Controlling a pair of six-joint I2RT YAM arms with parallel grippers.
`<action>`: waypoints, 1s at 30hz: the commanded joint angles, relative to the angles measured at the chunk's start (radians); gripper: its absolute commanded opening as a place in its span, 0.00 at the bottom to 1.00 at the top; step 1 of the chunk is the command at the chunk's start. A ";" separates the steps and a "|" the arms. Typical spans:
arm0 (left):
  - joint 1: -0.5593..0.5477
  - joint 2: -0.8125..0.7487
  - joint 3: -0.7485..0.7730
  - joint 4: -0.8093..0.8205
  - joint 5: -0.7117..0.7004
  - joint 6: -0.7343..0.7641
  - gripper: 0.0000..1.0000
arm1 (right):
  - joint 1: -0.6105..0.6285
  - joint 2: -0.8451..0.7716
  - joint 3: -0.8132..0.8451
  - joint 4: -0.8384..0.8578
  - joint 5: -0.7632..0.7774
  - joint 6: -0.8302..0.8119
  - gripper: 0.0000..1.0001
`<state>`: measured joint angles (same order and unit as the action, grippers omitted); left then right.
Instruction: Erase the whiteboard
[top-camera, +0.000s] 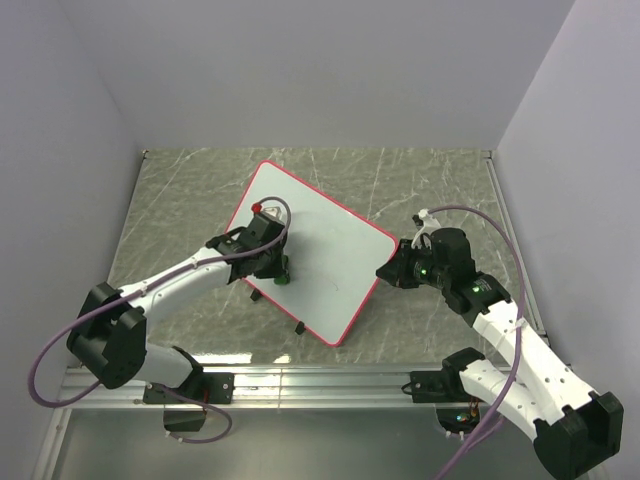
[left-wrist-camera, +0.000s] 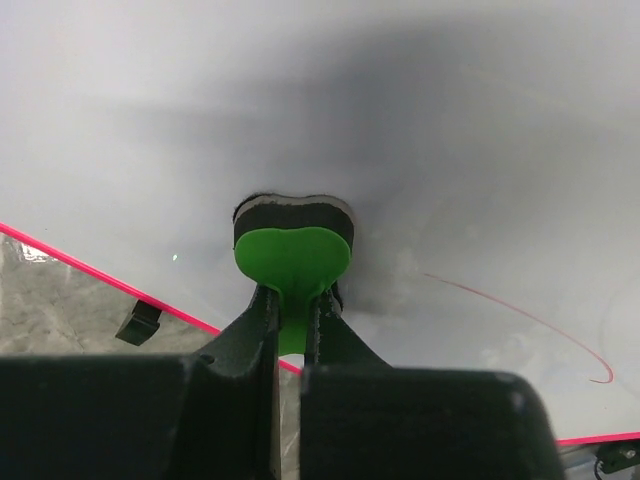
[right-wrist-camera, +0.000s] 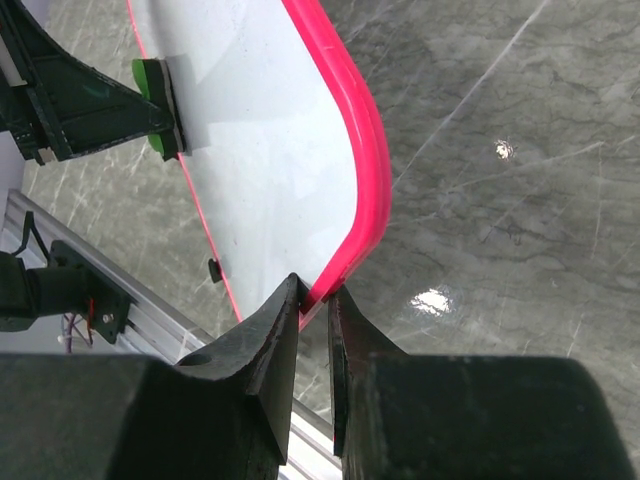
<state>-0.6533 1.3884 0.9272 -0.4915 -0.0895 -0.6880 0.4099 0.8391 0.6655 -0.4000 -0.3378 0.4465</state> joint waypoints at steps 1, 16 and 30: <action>-0.046 0.040 0.002 0.051 0.033 0.012 0.00 | 0.020 0.000 0.011 0.040 -0.043 -0.043 0.00; -0.417 0.306 0.265 0.096 0.080 -0.088 0.00 | 0.020 0.012 0.013 0.035 -0.040 -0.049 0.00; -0.439 0.276 0.436 -0.042 0.005 -0.035 0.00 | 0.020 0.003 0.019 0.016 -0.029 -0.043 0.00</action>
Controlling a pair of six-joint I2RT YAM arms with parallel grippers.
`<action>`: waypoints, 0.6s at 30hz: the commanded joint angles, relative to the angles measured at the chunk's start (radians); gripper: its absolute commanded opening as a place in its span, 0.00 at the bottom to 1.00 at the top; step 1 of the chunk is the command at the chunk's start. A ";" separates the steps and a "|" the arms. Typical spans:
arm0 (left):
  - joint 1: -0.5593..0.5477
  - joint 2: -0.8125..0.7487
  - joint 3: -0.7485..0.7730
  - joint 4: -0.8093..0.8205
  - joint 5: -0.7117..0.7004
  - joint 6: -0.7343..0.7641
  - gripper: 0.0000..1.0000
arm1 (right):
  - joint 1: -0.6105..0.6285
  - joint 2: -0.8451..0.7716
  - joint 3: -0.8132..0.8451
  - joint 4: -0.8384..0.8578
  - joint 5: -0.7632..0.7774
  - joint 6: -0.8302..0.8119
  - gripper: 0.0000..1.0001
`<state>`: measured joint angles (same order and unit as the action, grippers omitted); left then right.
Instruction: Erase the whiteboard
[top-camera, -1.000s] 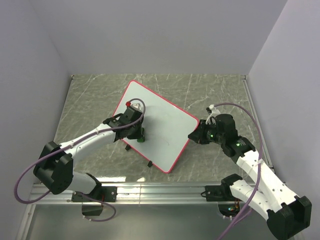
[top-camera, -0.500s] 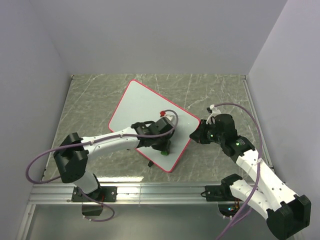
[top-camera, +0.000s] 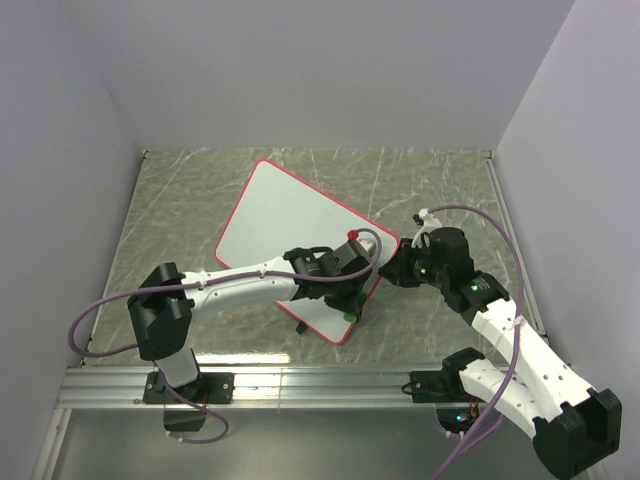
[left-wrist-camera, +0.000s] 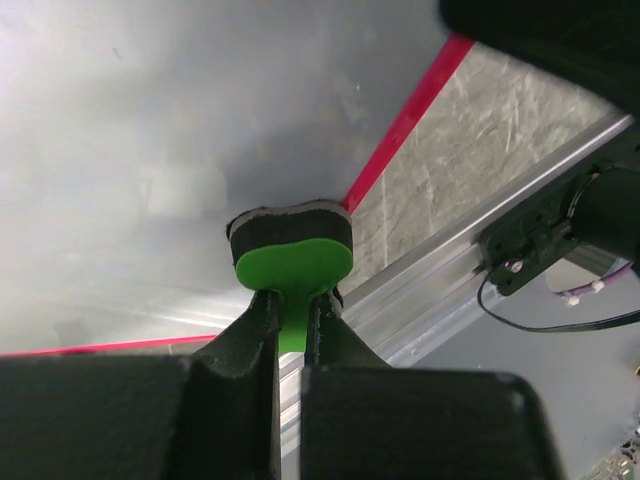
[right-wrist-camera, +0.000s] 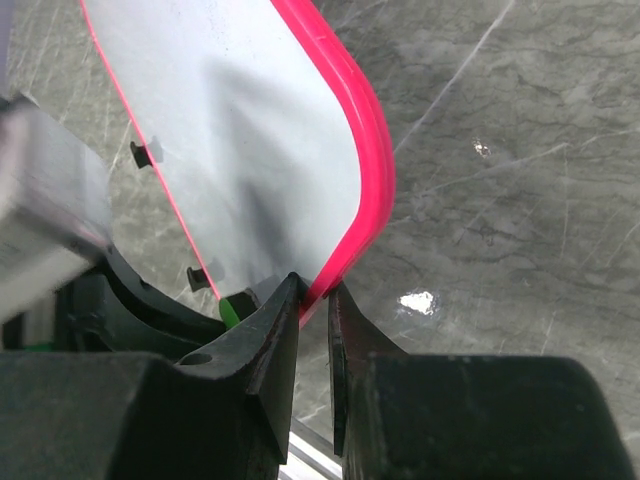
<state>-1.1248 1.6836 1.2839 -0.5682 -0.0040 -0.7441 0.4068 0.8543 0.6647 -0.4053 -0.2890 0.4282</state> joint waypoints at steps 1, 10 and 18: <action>0.042 -0.047 0.097 0.013 -0.091 0.026 0.00 | 0.023 -0.014 0.022 0.023 -0.078 -0.022 0.00; 0.253 -0.255 0.226 -0.189 -0.165 0.091 0.00 | 0.023 -0.020 0.013 0.043 -0.065 0.000 0.00; 0.594 -0.435 0.076 -0.260 -0.183 0.201 0.00 | 0.023 -0.034 0.007 0.056 -0.033 0.023 0.90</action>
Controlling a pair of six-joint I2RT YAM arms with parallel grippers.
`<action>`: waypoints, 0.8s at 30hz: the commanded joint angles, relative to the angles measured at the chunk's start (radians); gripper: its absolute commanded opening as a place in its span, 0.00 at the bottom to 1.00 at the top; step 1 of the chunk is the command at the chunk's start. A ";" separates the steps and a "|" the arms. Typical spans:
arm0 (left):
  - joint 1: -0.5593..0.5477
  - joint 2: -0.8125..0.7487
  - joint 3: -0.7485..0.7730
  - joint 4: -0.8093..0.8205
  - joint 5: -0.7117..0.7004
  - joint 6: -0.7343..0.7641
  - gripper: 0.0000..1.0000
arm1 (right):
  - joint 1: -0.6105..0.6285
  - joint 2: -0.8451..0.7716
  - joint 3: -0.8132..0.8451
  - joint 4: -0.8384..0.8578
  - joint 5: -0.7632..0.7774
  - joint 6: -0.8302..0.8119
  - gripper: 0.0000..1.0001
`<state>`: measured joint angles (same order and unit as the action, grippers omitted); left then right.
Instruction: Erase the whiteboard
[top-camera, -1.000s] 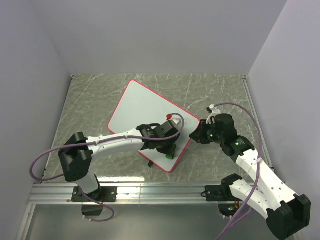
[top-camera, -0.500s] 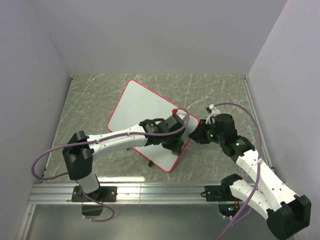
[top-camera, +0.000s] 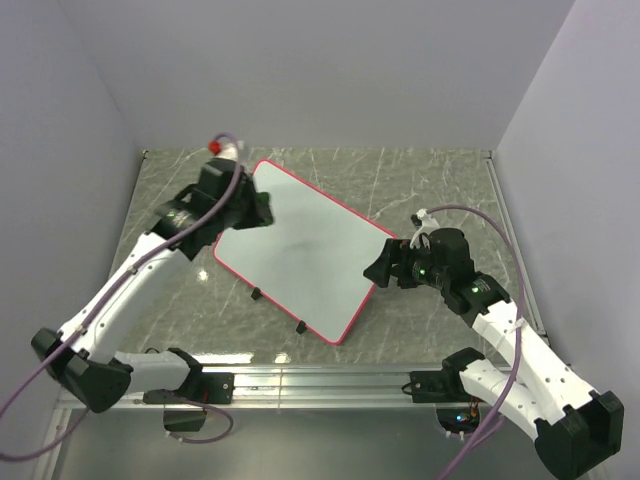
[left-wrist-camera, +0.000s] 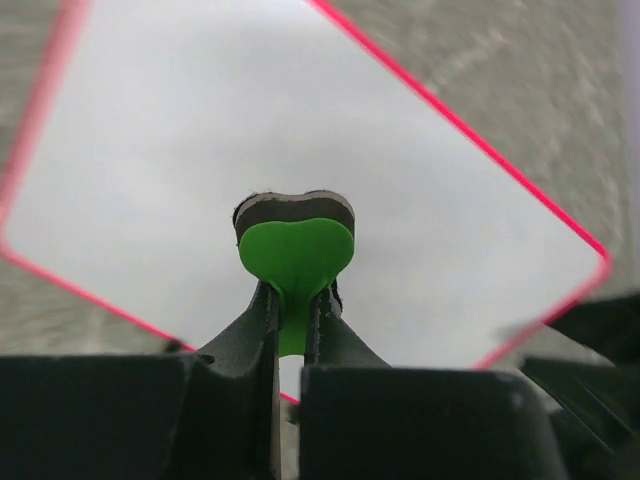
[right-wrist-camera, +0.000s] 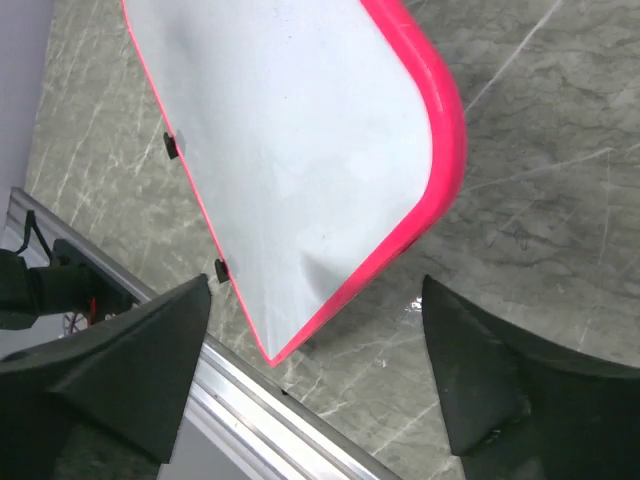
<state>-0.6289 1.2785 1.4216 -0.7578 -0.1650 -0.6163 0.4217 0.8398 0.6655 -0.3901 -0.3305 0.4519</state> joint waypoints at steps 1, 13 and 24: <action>0.130 -0.053 -0.078 -0.069 -0.018 0.084 0.00 | 0.008 -0.021 0.017 0.033 0.013 0.001 0.94; 0.601 0.007 -0.337 -0.012 -0.025 0.136 0.04 | 0.006 -0.174 0.212 -0.153 0.163 -0.021 1.00; 0.652 0.211 -0.405 0.066 -0.036 0.084 0.48 | 0.005 -0.318 0.212 -0.311 0.225 -0.071 1.00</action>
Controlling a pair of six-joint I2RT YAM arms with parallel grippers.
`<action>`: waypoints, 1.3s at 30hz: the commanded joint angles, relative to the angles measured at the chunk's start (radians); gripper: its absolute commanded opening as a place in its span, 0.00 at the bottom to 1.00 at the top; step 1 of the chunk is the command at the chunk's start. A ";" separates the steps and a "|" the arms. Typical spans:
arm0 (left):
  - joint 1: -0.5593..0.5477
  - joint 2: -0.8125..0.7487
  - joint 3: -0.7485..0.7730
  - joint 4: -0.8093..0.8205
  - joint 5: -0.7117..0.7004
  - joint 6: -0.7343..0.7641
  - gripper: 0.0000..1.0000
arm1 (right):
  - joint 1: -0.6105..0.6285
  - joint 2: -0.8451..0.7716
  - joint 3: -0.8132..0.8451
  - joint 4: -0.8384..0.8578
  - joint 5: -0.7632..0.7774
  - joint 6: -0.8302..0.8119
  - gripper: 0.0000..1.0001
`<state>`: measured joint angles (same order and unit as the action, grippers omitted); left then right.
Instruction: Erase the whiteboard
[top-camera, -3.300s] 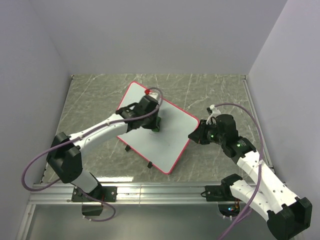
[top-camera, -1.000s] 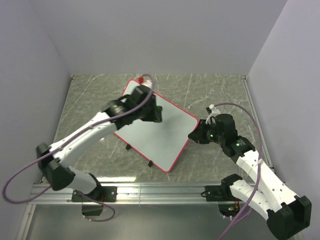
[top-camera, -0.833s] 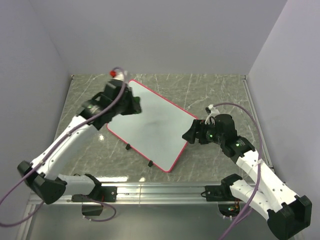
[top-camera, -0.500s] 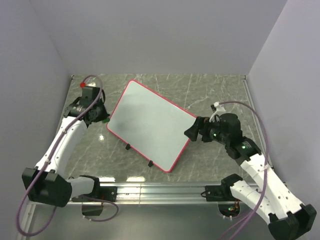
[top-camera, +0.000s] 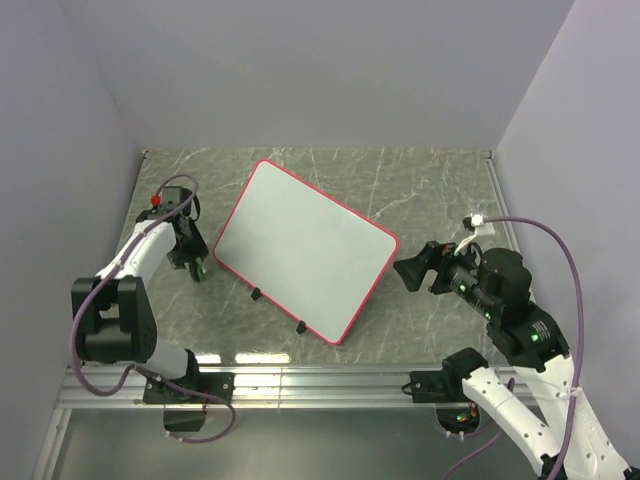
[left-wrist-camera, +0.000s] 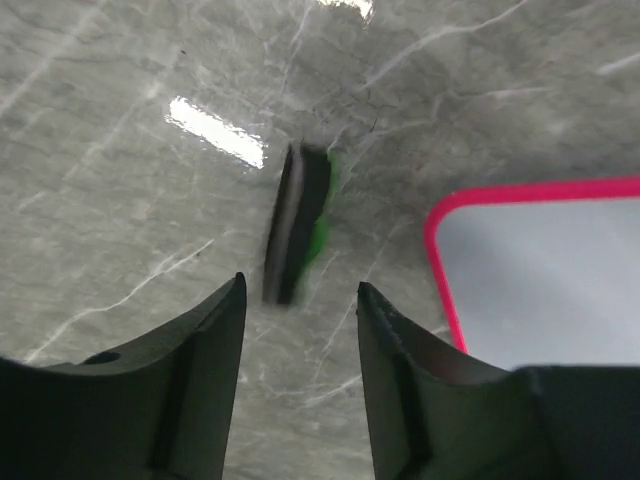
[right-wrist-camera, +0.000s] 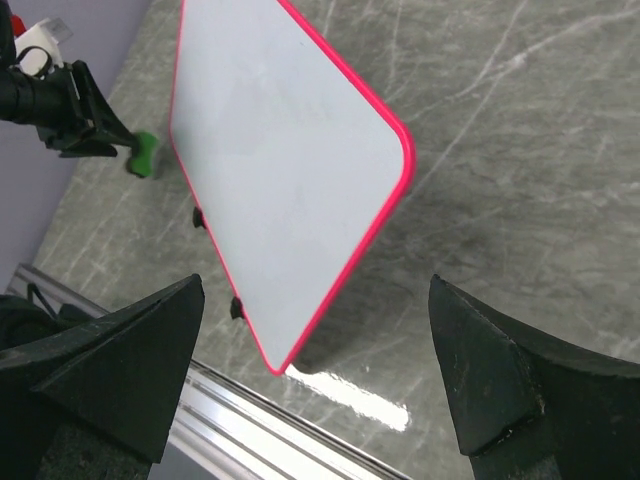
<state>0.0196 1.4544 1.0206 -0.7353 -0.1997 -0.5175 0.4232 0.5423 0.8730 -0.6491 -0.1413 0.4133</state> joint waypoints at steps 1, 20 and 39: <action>0.003 0.061 -0.007 0.043 -0.001 -0.022 0.52 | 0.005 -0.025 -0.002 -0.063 0.037 -0.034 1.00; 0.003 -0.095 0.321 -0.141 0.002 -0.047 0.99 | 0.005 0.080 0.168 -0.032 0.072 -0.079 1.00; -0.007 -0.141 0.688 -0.039 0.157 -0.049 0.99 | 0.015 0.127 0.435 -0.011 0.227 -0.030 1.00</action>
<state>0.0185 1.3094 1.6253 -0.7914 -0.0395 -0.5770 0.4305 0.6659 1.3193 -0.6552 0.0586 0.3920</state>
